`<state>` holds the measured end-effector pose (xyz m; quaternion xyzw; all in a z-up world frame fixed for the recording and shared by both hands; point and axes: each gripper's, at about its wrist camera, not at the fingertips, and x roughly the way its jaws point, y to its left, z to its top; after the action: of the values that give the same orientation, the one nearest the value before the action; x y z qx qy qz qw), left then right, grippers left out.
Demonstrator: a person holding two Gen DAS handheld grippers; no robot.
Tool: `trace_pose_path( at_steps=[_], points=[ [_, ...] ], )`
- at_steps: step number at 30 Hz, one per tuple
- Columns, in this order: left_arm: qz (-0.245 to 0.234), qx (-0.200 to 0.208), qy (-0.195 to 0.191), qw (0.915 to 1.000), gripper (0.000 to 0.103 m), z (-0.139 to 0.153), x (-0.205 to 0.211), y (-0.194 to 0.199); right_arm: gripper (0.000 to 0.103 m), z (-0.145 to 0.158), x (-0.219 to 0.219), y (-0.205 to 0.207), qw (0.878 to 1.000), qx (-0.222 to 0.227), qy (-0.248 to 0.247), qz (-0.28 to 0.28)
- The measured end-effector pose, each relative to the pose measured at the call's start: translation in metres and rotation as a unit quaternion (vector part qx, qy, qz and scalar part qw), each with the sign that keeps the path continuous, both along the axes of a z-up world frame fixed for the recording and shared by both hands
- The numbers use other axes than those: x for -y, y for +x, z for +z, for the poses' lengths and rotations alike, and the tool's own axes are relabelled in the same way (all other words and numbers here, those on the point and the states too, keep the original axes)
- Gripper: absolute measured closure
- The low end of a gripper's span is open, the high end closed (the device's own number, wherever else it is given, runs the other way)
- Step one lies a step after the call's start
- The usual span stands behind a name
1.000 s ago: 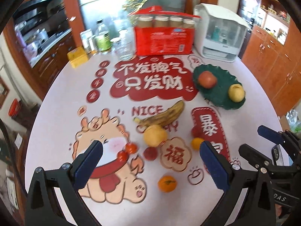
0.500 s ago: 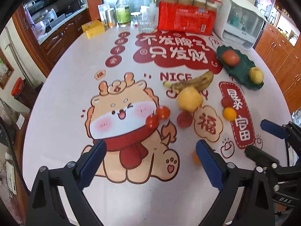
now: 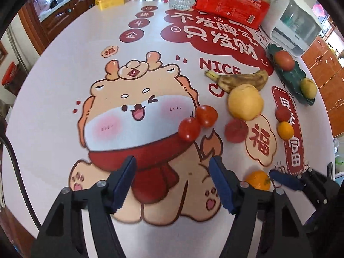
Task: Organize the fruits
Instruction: 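Grasp a cherry tomato with the left tool while the right tool grasps a tangerine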
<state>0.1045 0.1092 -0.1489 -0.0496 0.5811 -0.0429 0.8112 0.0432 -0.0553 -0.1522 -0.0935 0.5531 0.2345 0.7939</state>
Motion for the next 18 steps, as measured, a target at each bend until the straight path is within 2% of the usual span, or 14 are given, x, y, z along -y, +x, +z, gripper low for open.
trace_pose_path(
  at_steps=[3, 8, 18],
  points=[
    [-0.005, -0.008, -0.007, 0.9999, 0.042, -0.01, 0.003, 0.011, 0.063, -0.007, -0.002, 0.004, 1.0, -0.007, -0.002, 0.003],
    [-0.018, -0.015, -0.016, 0.9996, 0.054, -0.023, 0.01, 0.022, 0.063, -0.008, 0.0, 0.01, 1.0, -0.003, 0.008, -0.002],
    [-0.021, -0.01, -0.028, 0.9993, 0.066, -0.026, 0.013, 0.039, 0.064, -0.007, 0.01, 0.027, 0.999, -0.003, 0.011, -0.034]
  ],
)
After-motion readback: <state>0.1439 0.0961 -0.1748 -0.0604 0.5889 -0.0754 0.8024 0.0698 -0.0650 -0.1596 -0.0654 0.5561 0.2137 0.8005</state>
